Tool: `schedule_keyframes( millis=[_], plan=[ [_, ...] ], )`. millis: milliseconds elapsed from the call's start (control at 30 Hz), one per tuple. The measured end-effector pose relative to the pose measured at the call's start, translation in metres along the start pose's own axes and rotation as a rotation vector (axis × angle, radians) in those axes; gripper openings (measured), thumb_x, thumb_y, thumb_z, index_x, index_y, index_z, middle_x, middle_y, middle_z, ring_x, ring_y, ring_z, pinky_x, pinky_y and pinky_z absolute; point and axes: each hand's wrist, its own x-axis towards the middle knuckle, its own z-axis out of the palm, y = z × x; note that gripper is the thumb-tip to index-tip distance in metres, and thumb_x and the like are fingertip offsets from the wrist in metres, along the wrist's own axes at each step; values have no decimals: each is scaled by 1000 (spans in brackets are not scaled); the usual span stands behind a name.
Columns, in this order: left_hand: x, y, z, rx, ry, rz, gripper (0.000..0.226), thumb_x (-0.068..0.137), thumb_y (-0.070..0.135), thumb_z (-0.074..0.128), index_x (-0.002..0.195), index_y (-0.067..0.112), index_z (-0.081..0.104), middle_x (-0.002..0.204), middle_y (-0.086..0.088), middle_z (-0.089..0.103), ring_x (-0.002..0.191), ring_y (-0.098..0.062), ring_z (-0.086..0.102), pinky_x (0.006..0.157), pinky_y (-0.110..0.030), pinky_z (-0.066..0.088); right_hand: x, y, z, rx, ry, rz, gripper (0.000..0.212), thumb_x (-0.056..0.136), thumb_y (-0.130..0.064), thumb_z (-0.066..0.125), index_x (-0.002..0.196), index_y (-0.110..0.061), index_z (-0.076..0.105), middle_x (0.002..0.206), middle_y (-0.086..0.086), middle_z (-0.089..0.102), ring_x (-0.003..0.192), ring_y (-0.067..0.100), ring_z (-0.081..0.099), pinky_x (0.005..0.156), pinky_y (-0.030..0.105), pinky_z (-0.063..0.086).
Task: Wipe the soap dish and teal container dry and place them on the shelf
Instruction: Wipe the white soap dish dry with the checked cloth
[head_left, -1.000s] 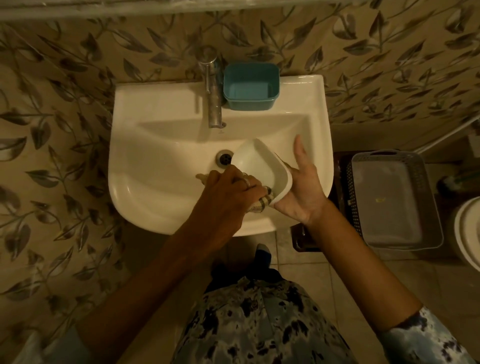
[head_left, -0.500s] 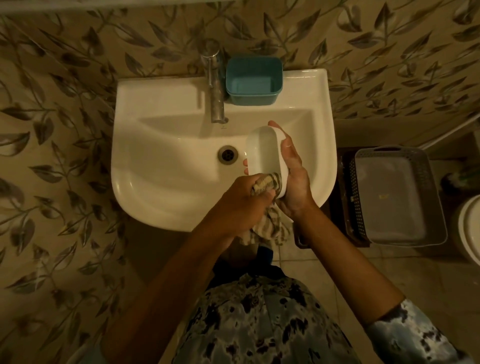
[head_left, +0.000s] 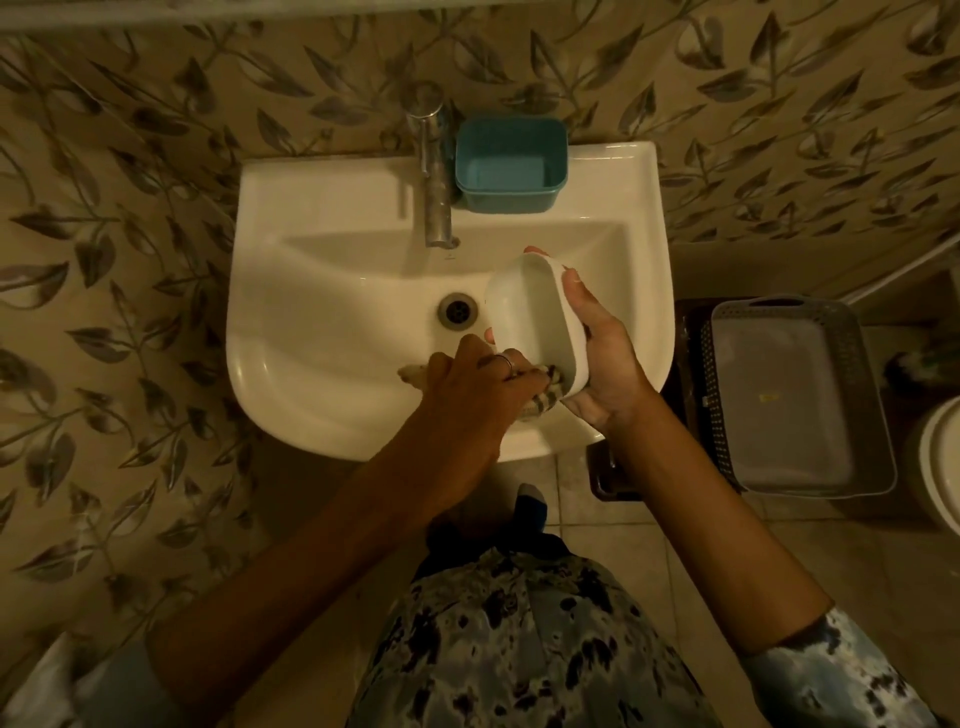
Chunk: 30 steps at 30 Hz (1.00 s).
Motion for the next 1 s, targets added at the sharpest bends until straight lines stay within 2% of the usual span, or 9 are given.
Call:
schedule_keyframes(
  millis=[67,167,267,333,433,567,667,767,1000],
  plan=[
    [6,-6,-11,-121,-50,-101,51,86,-1,59,131,23,53,132,-4,51,119,-29,40,94,-43,36,0,-1,-3,20,35,95,51,96,-46,43,139,-20,49,115,12,66,99,28,66,84,43,57],
    [6,-16,-37,-453,190,-174,32,85,-3,56,108,16,66,110,-14,61,100,-29,57,83,-47,51,-1,-2,-10,66,36,148,49,98,-50,40,129,-17,59,115,14,69,102,30,67,87,47,57],
    [6,-19,-48,-444,384,-139,23,77,-7,62,97,4,69,95,-13,65,84,-19,59,70,-27,50,-6,5,-16,109,27,158,51,96,-52,42,122,-15,67,121,16,67,108,33,64,93,56,52],
    [15,-12,-40,-372,387,-161,22,78,-3,63,99,2,69,91,-12,67,81,-19,58,68,-22,44,-9,13,-14,134,15,157,48,94,-49,46,117,-14,70,117,14,69,105,29,67,85,46,57],
    [28,3,-14,-236,363,-266,24,87,12,60,110,7,66,103,-12,68,95,-27,60,82,-36,49,-12,24,-9,121,69,145,51,92,-46,51,125,-9,64,123,17,65,111,30,61,95,42,51],
    [30,22,10,-223,327,-316,38,78,-1,65,113,14,66,115,-11,64,106,-35,52,84,-45,39,-14,30,-12,160,145,155,61,92,-48,46,136,-5,51,136,23,52,121,34,51,112,48,36],
    [20,24,19,-364,268,-118,37,66,-6,68,100,8,73,110,-18,64,98,-37,53,88,-43,35,-18,24,-23,195,182,202,60,93,-50,44,129,-4,57,131,21,54,120,33,52,105,43,42],
    [10,16,25,-283,53,82,40,72,-3,66,106,17,73,124,-9,61,111,-33,48,93,-42,29,-19,21,-27,183,214,234,54,96,-51,41,102,-10,75,106,16,63,96,26,64,83,36,57],
    [30,-5,10,31,139,-16,48,83,3,60,126,25,60,139,-4,51,125,-35,38,89,-40,17,-21,31,-19,138,210,207,51,98,-47,39,107,-10,73,104,13,72,93,24,70,82,35,58]
  ],
)
